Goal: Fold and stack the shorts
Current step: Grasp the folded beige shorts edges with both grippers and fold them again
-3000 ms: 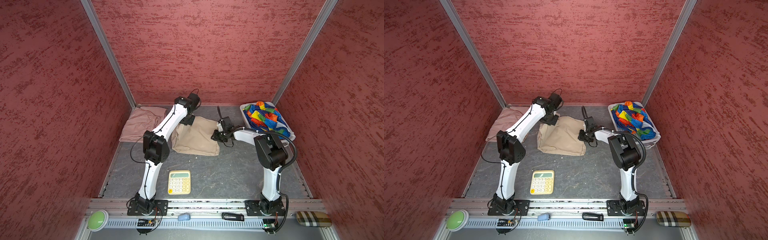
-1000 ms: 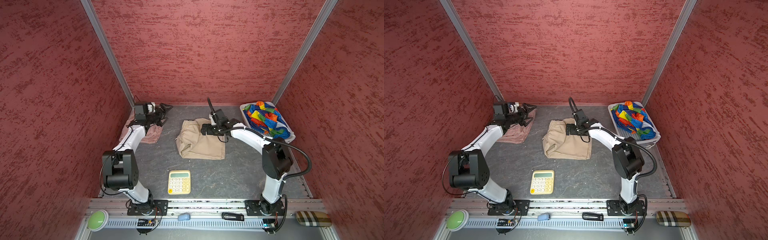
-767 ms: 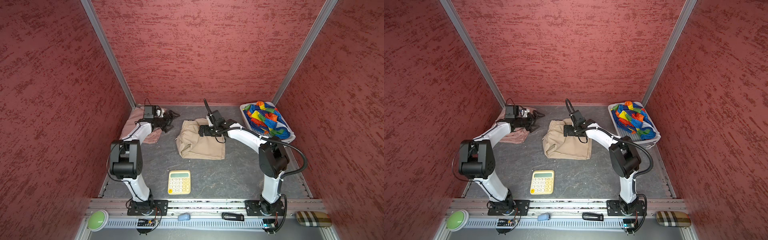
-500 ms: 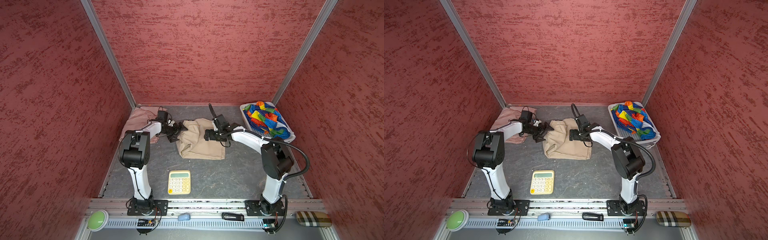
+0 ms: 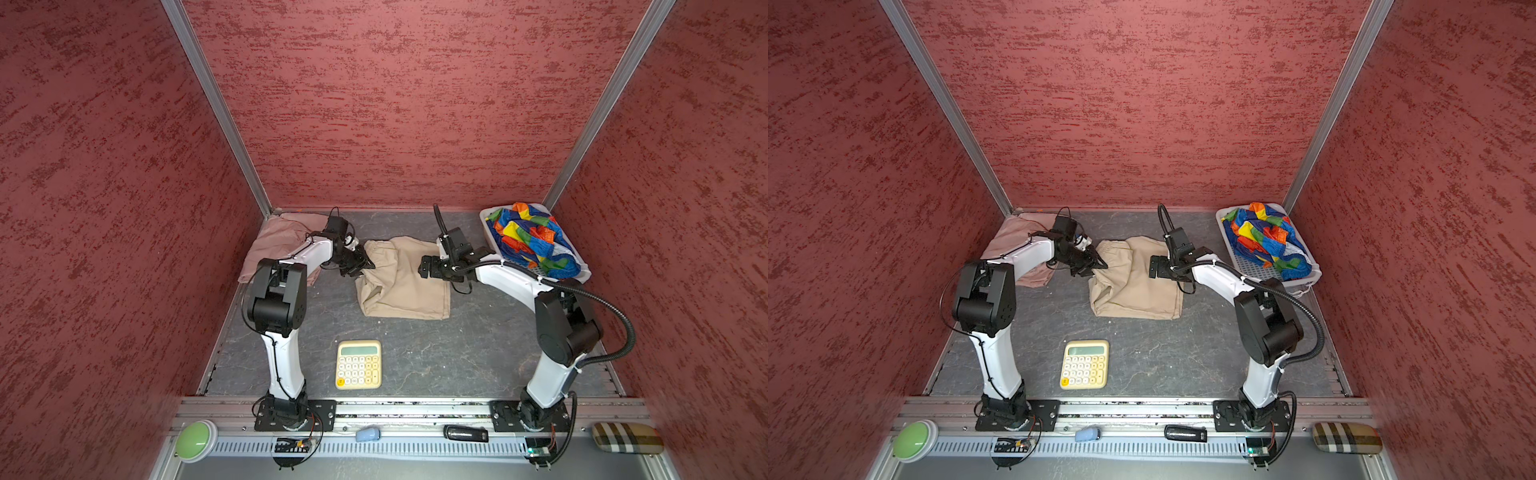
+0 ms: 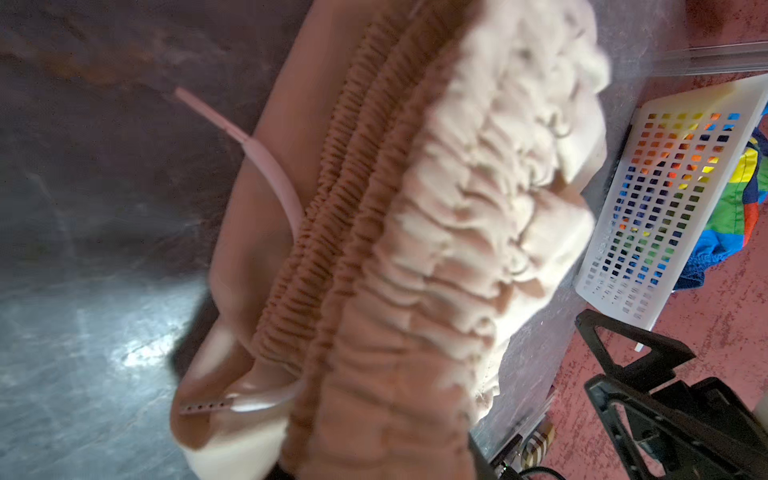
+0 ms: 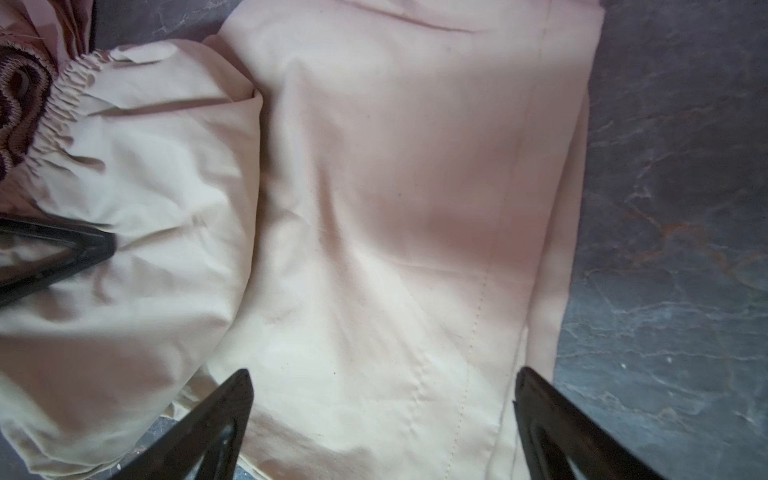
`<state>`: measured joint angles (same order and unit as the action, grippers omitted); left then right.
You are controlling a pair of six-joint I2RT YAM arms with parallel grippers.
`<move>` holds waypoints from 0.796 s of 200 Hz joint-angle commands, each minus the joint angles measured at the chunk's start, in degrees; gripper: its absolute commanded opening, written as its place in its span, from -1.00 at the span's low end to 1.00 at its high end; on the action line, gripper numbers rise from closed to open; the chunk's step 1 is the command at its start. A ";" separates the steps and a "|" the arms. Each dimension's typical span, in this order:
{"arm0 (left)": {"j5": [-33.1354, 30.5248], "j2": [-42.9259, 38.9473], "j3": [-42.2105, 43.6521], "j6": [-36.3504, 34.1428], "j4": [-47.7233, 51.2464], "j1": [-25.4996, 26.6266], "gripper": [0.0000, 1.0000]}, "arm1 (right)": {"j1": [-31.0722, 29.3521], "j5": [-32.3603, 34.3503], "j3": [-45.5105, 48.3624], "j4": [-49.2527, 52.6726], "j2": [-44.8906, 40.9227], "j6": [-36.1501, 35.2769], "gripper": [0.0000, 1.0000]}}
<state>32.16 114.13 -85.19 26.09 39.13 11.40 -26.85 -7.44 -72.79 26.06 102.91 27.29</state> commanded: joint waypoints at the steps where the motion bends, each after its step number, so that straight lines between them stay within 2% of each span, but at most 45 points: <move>1: -2.72 -1.41 -4.98 -2.57 4.10 3.22 -0.46 | 1.00 -1.75 1.88 -2.45 -2.93 0.91 0.98; 22: -3.87 -1.25 -9.03 -2.75 7.06 5.82 -0.44 | 2.03 -2.77 3.39 -3.29 -3.90 1.19 0.98; 33: -4.33 -0.78 -10.82 -2.94 8.42 6.84 -0.32 | 2.40 -3.08 4.01 -3.45 -4.27 1.19 0.98; 41: -4.31 -0.49 -11.60 -2.97 8.92 7.51 -0.31 | 2.60 -3.10 4.36 -3.53 -4.52 1.18 0.98; 56: -3.82 -0.64 -11.29 -2.13 7.53 8.87 -0.66 | 3.02 -3.43 5.07 -3.78 -5.17 1.18 0.98; 69: -2.96 -0.08 -11.84 -1.36 6.81 10.46 -0.84 | 3.90 -4.55 6.22 -4.53 -5.83 1.64 0.98; 128: -1.73 3.25 -13.86 4.34 2.11 18.26 -0.85 | 7.67 -8.29 11.92 -7.98 -8.91 3.22 0.98; 159: -0.52 6.36 -13.28 8.79 -4.92 20.87 -0.94 | 8.21 -10.56 14.72 -10.89 -9.63 4.89 0.98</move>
<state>29.82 117.51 -98.28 30.52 41.01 30.74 -18.98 -15.42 -59.90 18.83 94.91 30.50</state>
